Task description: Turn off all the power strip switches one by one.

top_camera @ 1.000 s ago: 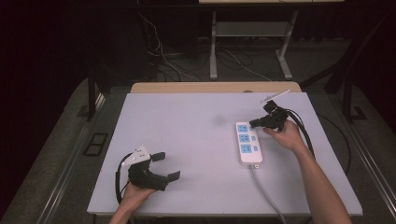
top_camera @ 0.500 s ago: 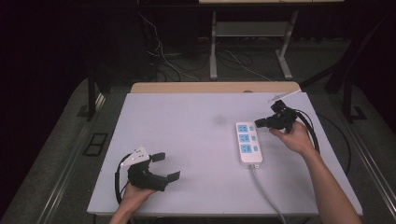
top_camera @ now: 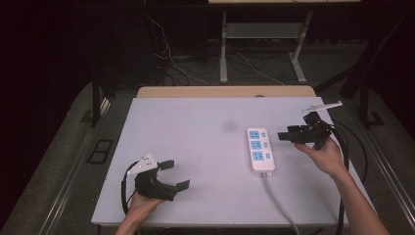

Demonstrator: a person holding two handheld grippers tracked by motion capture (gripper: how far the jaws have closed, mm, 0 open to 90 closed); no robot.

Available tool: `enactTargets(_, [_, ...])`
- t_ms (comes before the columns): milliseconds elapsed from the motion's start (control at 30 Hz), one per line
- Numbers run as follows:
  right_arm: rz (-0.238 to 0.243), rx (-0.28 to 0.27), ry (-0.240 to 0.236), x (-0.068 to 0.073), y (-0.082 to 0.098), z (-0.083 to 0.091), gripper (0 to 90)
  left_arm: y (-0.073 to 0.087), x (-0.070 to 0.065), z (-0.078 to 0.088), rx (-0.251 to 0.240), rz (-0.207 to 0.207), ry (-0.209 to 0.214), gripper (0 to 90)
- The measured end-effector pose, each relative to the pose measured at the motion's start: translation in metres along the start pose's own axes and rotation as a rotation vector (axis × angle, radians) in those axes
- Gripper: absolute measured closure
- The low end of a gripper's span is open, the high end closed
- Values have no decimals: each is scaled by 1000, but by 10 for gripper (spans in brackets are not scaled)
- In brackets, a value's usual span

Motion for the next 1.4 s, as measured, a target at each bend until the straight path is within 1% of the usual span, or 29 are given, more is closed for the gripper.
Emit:
enactTargets(100, [-32, -25, -6, 3, 3, 9, 109, 0, 0, 0, -1, 0, 0, 0])
enactTargets(167, [-32, -40, 0, 6, 7, 14, 99, 0, 0, 0, 1, 0, -1, 0])
enactTargets(200, [-28, -46, 7, 8, 9, 16, 50, 0, 0, -1, 1, -1, 0, 0])
enactTargets(233, [-24, -45, 2, 10, 12, 17, 9, 0, -1, -1, 1, -1, 0, 0])
enactTargets(333, [-15, -45, -12, 18, 22, 20, 5, 0, -1, -1, 4, -3, 4, 0])
enactTargets(400, [-9, -55, -17, 22, 27, 21, 5, 0, -1, -1, 5, -4, 3, 0])
enactTargets(567, [-20, -80, -43, 31, 42, 23, 5, 1, -1, -1, 5, -4, 1, 0])
enactTargets(767, [-25, -138, -52, 44, 60, 30, 5, 3, -1, -1, 17, 0, 1, 0])
enactTargets(867, [-32, -153, -67, 50, 72, 31, 5, 4, -1, -1, 22, 2, 0, 0])
enactTargets(1033, [-30, -169, -70, 56, 89, 29, 5, 6, -1, -1, 33, 6, 0, 0])
enactTargets(1133, [-13, -183, -60, 60, 97, 28, 5, 7, 0, -2, 44, 10, 0, 0])
enactTargets(1267, [0, -172, -49, 64, 105, 26, 6, 8, 0, -2, 53, 15, 3, 0])
enactTargets(1400, [17, -169, -37, 63, 111, 24, 5, 9, 2, -4, 64, 18, -2, 0])
Point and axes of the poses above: each handheld gripper's, and its own axes: z roughly backward along the jaws, y roughly out of its underside, x roughly to its left, the point moved 9 cm from there along -z, roughly forward along the jaws, and after that the axes turned 1 degree about -y, right-handed, at the moved point
